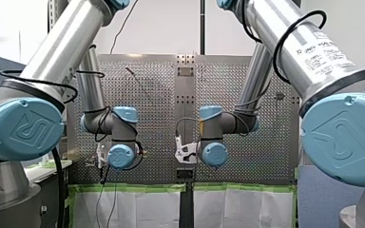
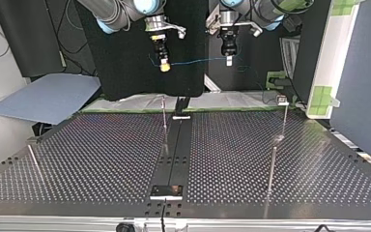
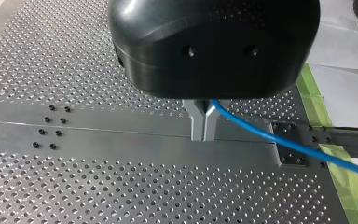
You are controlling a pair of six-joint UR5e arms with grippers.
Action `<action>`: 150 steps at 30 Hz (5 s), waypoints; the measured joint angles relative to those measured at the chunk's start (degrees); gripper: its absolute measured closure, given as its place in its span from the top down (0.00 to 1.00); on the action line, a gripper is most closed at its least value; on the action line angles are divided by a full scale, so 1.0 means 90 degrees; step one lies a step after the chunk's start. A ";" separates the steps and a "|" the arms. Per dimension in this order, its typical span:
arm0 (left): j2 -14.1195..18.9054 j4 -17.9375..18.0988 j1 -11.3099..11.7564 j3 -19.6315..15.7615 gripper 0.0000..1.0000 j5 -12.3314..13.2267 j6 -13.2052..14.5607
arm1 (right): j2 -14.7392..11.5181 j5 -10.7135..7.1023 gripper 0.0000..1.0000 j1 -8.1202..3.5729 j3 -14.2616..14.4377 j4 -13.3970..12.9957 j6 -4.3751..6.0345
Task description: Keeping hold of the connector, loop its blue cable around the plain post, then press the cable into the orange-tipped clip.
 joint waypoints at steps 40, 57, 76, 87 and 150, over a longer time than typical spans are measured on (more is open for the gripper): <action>0.0676 -0.0674 0.0190 -0.0050 0.00 0.0017 -0.0189 | -0.0581 -0.0006 0.00 -0.0123 -0.0086 0.0623 0.0622; 0.1707 -0.1708 0.0368 0.0768 0.00 -0.0277 -0.0327 | -0.1629 -0.0420 0.00 -0.0252 -0.0857 0.1630 0.1314; 0.2826 -0.2826 0.0629 0.1886 0.00 -0.1048 -0.0325 | -0.2503 -0.0707 0.00 -0.0545 -0.1893 0.2741 0.1311; 0.3503 -0.3503 0.0787 0.2563 0.00 -0.1074 -0.0175 | -0.2506 -0.1290 0.00 -0.0671 -0.2172 0.2999 0.1289; 0.2569 -0.5464 0.3346 0.5303 0.00 0.2235 -0.1482 | -0.1799 -0.2216 0.00 -0.0847 -0.3435 0.3064 0.1329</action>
